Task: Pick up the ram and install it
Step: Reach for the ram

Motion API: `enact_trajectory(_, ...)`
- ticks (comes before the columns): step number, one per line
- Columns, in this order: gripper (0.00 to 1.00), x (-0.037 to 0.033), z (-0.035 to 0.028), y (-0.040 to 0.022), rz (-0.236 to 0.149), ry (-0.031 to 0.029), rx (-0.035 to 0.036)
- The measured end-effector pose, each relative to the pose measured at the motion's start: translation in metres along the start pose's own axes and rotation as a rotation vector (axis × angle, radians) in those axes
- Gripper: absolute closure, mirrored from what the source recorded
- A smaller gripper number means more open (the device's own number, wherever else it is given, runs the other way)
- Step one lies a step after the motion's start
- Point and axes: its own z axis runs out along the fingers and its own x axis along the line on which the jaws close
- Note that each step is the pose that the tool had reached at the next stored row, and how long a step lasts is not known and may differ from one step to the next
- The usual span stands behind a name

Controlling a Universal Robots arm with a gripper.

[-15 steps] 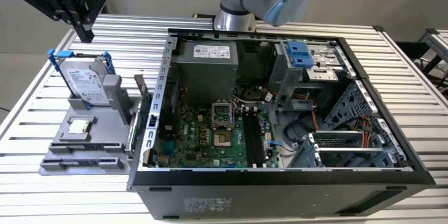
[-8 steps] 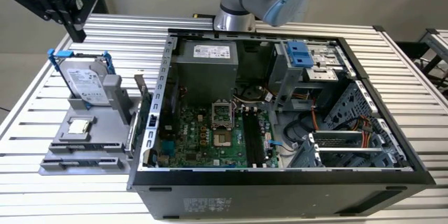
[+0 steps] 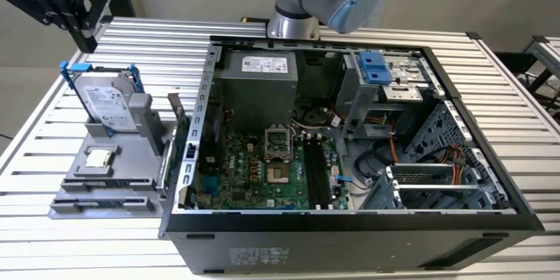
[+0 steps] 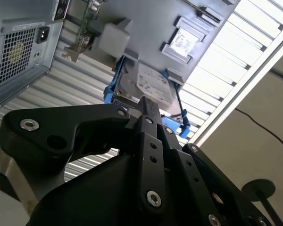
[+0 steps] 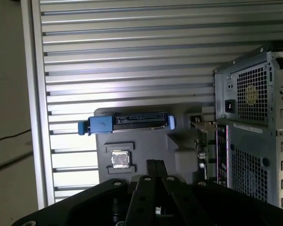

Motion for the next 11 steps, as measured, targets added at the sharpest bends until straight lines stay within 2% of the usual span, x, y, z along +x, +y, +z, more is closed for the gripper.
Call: enact_trajectory(11,1.00,0.0167,-0.0004,-0.0012,-0.013,0.0007,-0.0003)
